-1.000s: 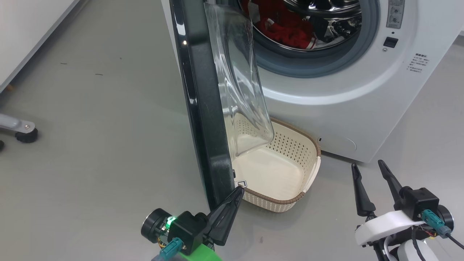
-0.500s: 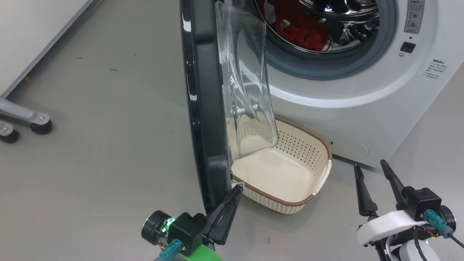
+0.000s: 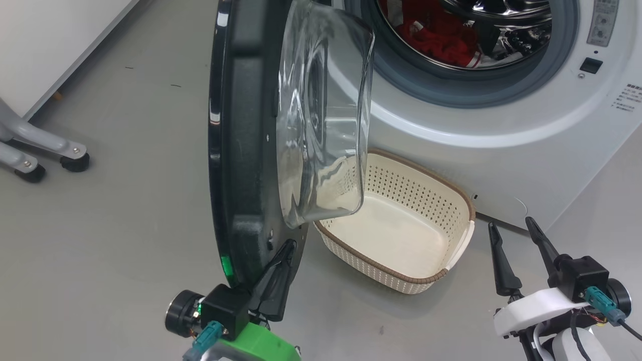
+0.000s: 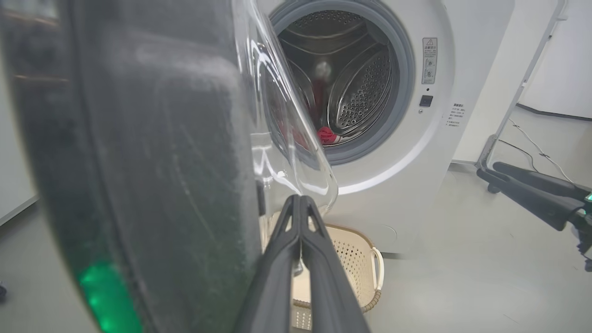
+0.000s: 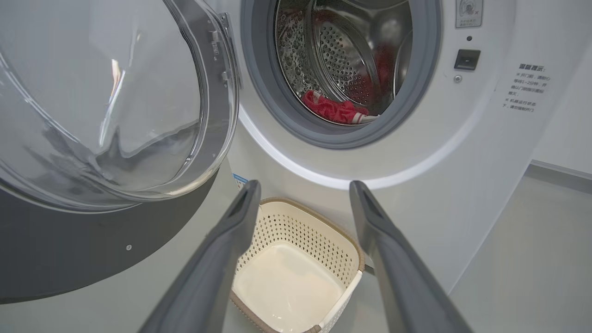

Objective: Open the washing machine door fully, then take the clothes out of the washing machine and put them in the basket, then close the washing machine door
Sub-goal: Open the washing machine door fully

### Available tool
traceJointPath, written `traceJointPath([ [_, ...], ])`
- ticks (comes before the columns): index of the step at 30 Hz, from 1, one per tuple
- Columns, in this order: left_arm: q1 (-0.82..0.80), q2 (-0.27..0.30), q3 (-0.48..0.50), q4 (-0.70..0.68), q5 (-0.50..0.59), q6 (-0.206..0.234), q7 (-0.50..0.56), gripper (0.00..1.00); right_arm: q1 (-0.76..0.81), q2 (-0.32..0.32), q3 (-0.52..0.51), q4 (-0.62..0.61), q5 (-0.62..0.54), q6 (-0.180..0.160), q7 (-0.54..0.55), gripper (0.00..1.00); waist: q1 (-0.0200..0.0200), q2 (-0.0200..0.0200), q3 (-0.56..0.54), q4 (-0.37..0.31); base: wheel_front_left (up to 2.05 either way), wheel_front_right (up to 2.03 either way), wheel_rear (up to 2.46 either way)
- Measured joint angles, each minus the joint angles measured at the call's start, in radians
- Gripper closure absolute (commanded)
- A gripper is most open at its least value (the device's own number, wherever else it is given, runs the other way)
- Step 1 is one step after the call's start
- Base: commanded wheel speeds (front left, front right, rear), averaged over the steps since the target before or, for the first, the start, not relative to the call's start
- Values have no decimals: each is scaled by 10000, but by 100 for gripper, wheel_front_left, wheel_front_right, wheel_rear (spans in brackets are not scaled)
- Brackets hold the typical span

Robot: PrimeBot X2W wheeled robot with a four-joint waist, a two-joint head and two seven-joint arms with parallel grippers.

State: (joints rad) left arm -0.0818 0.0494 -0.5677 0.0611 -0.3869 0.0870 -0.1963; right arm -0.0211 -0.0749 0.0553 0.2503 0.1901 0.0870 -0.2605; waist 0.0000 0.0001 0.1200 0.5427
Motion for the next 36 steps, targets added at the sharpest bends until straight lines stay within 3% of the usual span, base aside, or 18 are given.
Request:
traceJointPath([
  [36,41,65,4573,1014,-623,268,-527,100,-269,54,-127,-207,-261,111,0,0,0,0,487,-409,0,0,0],
])
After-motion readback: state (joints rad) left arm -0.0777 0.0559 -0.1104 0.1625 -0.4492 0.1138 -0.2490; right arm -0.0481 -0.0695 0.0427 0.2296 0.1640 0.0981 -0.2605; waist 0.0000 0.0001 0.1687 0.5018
